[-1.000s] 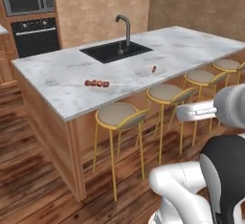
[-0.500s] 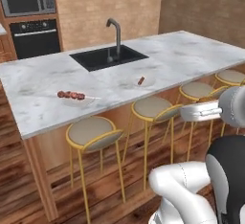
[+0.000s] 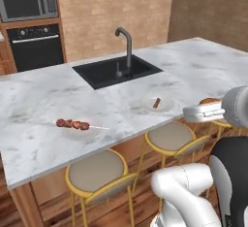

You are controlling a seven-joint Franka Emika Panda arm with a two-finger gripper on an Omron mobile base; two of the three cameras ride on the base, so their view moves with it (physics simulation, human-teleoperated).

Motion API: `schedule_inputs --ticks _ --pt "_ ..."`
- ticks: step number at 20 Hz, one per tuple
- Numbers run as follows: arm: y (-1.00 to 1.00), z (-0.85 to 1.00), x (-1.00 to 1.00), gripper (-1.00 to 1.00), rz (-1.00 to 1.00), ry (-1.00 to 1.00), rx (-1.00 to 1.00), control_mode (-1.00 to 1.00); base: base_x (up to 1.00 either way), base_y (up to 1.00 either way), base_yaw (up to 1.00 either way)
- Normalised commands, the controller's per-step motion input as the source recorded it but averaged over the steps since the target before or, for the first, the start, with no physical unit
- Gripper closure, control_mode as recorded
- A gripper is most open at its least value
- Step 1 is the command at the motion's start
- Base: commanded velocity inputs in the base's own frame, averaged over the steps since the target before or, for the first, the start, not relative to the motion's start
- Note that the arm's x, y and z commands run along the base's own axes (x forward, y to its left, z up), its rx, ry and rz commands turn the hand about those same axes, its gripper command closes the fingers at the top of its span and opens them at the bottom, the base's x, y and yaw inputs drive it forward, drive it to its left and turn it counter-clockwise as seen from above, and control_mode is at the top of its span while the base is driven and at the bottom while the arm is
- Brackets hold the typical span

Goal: Pick up the orange and tangerine from the fridge and place one fruit on each plate on the dining counter.

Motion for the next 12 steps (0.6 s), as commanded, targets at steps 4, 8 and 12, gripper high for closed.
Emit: schedule_inputs --ticks 4,8,12 --pt "0.00 0.00 0.00 1.00 0.00 0.00 0.00 1.00 1.00 0.00 0.29" --pt "0.00 0.00 0.00 1.00 0.00 0.00 0.00 1.00 1.00 0.01 0.44" --pt "0.00 0.00 0.00 1.00 0.00 0.00 0.00 1.00 1.00 0.00 0.54"
